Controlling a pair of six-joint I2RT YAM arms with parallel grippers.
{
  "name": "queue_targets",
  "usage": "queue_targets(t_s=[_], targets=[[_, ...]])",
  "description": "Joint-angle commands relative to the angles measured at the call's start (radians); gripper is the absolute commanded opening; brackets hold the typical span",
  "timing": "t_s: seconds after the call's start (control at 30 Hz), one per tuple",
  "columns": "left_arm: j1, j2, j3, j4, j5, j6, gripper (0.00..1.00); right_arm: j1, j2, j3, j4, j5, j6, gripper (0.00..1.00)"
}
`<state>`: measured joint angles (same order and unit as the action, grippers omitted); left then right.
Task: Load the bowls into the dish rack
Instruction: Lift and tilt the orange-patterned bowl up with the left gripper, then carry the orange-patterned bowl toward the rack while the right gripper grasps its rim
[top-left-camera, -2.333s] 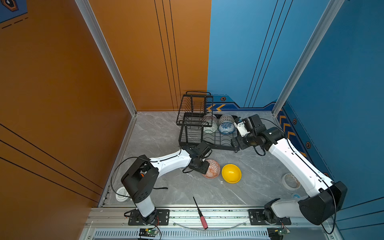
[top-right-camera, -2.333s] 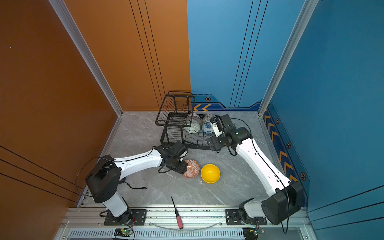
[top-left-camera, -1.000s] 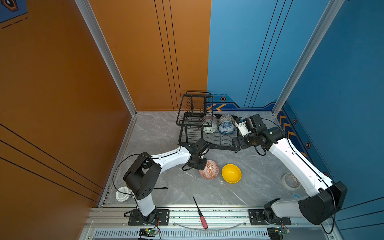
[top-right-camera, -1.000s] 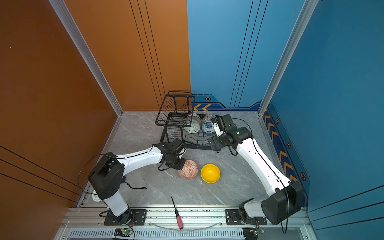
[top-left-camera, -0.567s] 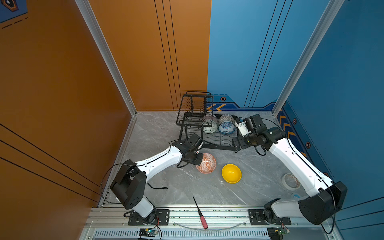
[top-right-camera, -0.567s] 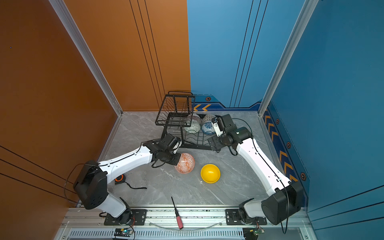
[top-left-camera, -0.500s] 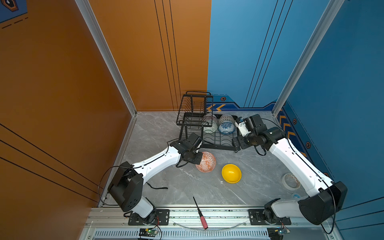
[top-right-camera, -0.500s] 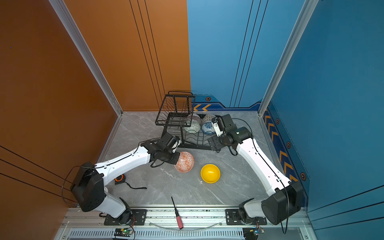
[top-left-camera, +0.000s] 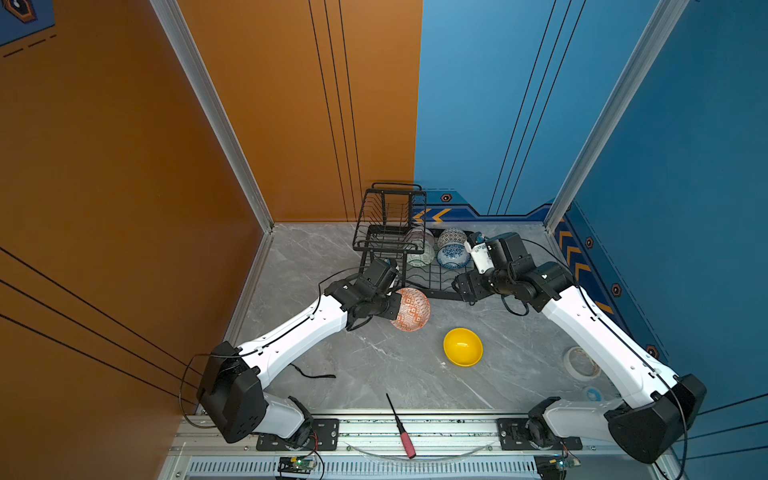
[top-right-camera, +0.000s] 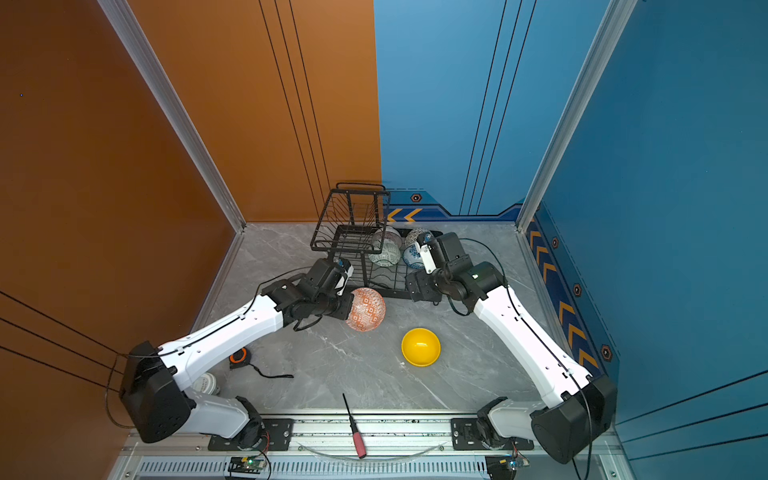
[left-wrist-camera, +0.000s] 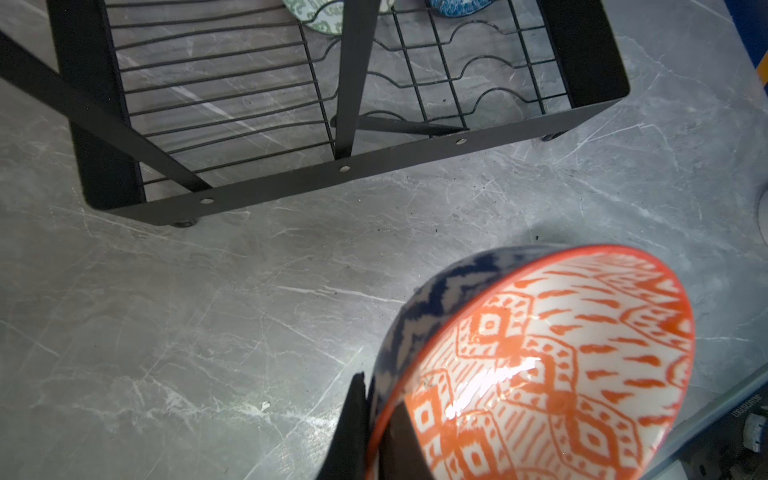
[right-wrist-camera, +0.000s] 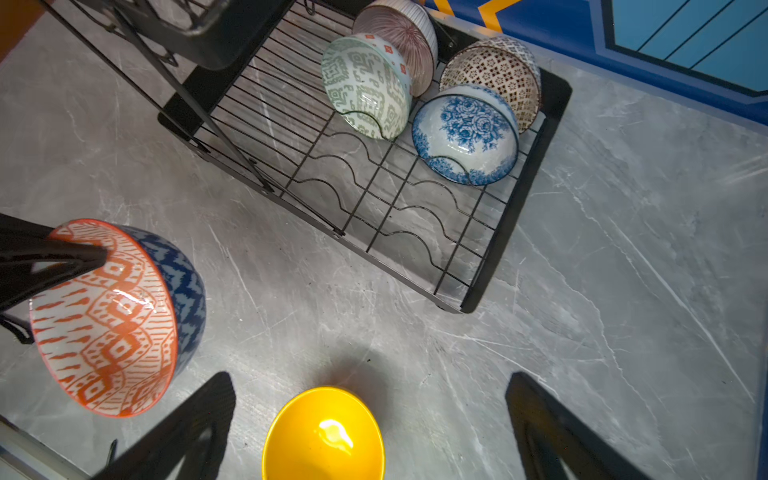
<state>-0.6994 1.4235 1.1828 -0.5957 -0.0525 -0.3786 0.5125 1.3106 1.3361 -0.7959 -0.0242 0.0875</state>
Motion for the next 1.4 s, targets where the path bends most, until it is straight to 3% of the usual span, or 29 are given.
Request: queue_targets(t_s=[0.0, 0.4, 0.8, 1.0, 1.23, 1.37], targets=[[-0.014, -0.01, 0.056, 0.032, -0.026, -0.017, 0.0, 0.033, -0.012, -0.021, 0.06, -0.033, 0.06, 1.0], [-0.036, 0.058, 0.135, 0.049, -0.023, -0.008, 0.0, 0.08, 0.046, -0.042, 0.148, -0.058, 0.118, 1.0], [-0.036, 0.074, 0.135, 0.068, -0.052, -0.011, 0.0, 0.113, 0.125, -0.061, 0.195, -0.074, 0.191, 0.9], [-0.032, 0.078, 0.135, 0.084, -0.05, -0.013, 0.0, 0.125, 0.147, -0.082, 0.209, -0.049, 0.258, 0.77], [-0.024, 0.079, 0.129, 0.094, -0.05, -0.013, 0.0, 0.148, 0.179, -0.087, 0.234, -0.039, 0.299, 0.68], [-0.019, 0.078, 0.116, 0.107, -0.047, -0.021, 0.0, 0.155, 0.192, -0.084, 0.242, -0.026, 0.31, 0.57]])
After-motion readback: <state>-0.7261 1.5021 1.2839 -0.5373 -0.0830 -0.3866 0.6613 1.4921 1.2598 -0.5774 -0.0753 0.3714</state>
